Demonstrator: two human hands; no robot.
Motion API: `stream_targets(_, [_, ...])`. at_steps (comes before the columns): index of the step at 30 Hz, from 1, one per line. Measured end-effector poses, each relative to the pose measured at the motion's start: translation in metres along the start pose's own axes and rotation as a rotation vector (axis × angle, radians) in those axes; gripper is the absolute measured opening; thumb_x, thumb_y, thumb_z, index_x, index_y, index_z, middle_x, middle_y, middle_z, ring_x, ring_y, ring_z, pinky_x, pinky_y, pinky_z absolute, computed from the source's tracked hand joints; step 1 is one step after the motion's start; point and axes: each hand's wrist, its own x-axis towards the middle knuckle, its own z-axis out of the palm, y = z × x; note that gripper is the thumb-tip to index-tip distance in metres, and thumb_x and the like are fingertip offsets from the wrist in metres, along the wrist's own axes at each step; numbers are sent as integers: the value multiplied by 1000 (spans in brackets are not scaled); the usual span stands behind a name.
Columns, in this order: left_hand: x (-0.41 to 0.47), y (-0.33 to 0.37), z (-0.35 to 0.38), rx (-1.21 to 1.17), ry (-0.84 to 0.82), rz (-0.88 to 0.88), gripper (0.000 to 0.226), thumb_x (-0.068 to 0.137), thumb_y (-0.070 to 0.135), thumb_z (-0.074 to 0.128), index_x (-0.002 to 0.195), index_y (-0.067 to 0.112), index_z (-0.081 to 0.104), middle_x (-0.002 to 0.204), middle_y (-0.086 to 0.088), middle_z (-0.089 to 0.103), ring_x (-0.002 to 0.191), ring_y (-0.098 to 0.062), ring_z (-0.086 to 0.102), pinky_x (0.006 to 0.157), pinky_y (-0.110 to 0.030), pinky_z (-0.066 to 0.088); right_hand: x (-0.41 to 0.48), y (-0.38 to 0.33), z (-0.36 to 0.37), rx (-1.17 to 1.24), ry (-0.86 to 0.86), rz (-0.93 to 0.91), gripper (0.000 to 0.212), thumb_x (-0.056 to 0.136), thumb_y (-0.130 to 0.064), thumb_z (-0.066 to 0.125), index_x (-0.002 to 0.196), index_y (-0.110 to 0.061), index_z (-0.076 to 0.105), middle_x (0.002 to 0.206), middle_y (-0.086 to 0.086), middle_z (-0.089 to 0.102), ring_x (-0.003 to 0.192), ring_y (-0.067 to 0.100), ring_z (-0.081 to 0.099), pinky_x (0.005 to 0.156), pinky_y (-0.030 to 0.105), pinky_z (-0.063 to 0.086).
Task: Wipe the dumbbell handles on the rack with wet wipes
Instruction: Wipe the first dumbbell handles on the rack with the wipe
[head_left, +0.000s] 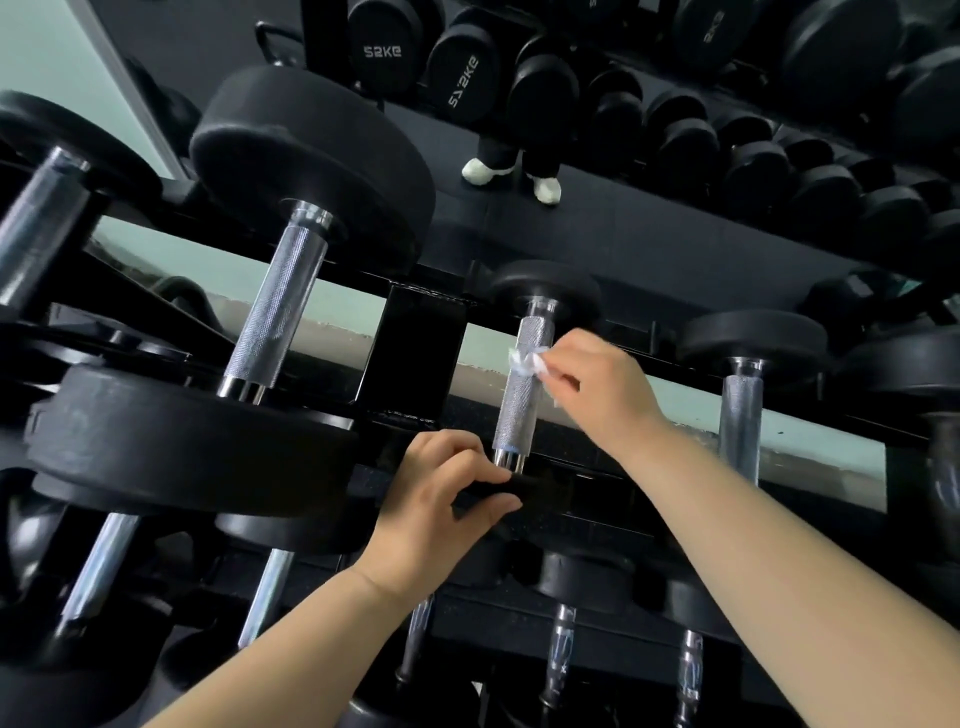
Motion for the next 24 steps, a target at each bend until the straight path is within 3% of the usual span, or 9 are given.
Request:
stream_targets(2, [0, 0, 0, -14, 2, -8, 16, 72, 35, 59, 85, 28, 53, 92, 13, 45, 88, 1, 39, 86, -3, 31, -18, -8, 1, 40, -125, -79, 33, 82, -28, 47, 68, -6, 67, 64, 4, 57, 50, 7, 44, 44, 18, 39])
stream_targets(6, [-1, 0, 1, 1, 26, 7, 17, 72, 34, 60, 86, 27, 53, 92, 13, 46, 90, -1, 40, 88, -3, 30, -38, -15, 0, 81, -263, -188, 17, 70, -11, 57, 73, -11, 73, 66, 5, 63, 59, 4, 48, 44, 8, 33])
stream_targets(8, [-1, 0, 1, 3, 26, 7, 17, 72, 34, 59, 86, 27, 53, 92, 13, 46, 90, -1, 40, 89, -2, 29, -27, -11, -1, 34, -182, -198, 22, 75, -17, 50, 68, -8, 70, 63, 7, 61, 55, 7, 48, 41, 19, 43])
stream_targets(11, [0, 1, 0, -7, 17, 0, 17, 72, 34, 59, 86, 28, 54, 92, 13, 46, 91, 0, 40, 89, -3, 29, -12, -3, -1, -53, -31, -211, 28, 78, -18, 45, 67, -4, 67, 59, 8, 58, 45, 19, 52, 38, 23, 44])
stream_targets(14, [0, 0, -1, -7, 10, 6, 16, 72, 34, 59, 86, 28, 54, 92, 13, 46, 90, -1, 40, 88, -3, 30, -27, 3, 0, -107, -122, -434, 26, 82, -10, 45, 81, -7, 71, 62, 8, 59, 48, 19, 53, 37, 21, 45])
stream_targets(17, [1, 0, -1, 2, 9, 11, 17, 72, 34, 59, 87, 27, 54, 92, 13, 46, 88, -2, 41, 86, -3, 31, -40, 2, -6, -126, -264, -568, 28, 96, -21, 34, 94, -15, 61, 66, 3, 61, 60, 13, 49, 47, 18, 40])
stream_targets(21, [1, 1, -1, -1, 3, 2, 15, 73, 34, 59, 86, 28, 54, 91, 14, 46, 88, 0, 40, 86, -4, 31, -19, 9, -7, -261, -177, -616, 17, 87, -19, 47, 95, -14, 61, 65, 3, 62, 52, 16, 54, 43, 19, 44])
stream_targets(24, [2, 1, -2, 6, -9, 7, 15, 73, 34, 59, 86, 29, 54, 91, 14, 45, 88, 1, 40, 86, -5, 32, 6, 13, -5, -370, -48, -536, 29, 73, -8, 48, 88, -12, 72, 64, 6, 63, 49, 18, 54, 42, 18, 44])
